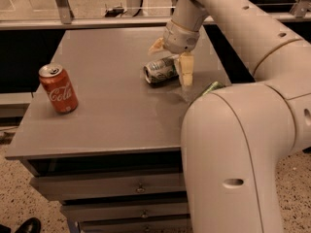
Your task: Knock 7up can over
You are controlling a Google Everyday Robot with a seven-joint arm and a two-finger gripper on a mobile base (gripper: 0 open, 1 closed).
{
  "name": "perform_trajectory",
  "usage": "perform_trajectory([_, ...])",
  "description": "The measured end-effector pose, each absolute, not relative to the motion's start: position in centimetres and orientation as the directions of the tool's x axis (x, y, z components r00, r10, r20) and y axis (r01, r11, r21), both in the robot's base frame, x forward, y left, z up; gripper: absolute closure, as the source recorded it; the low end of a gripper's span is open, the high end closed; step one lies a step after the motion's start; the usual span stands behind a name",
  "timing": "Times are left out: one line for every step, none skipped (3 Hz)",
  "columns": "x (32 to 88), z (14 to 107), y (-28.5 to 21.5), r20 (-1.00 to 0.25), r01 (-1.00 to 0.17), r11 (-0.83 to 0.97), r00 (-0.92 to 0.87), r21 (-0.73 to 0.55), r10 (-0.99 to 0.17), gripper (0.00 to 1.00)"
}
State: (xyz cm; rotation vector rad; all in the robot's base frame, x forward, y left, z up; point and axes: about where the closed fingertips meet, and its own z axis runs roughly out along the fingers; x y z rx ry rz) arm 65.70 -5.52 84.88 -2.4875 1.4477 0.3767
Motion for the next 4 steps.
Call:
perform_trajectory([65.4,84.9,-5.7,-0.334,-0.873,-0.483,0.476,-0.068,-0.813,0.00])
perform_trajectory([65.3,84.9,-5.8,-0.333,-0.873,-0.484,0.476,-0.066,-0.814,0.00])
perform_trajectory([66.1,85.9,-6.8,-0.345,-0.910,-0.399,0.412,-0.112,-0.843,0.00])
perform_trajectory([67.4,88.0,-8.4,-0.382,-0.945,-0.267,0.321,-0.187,-0.867,0.00])
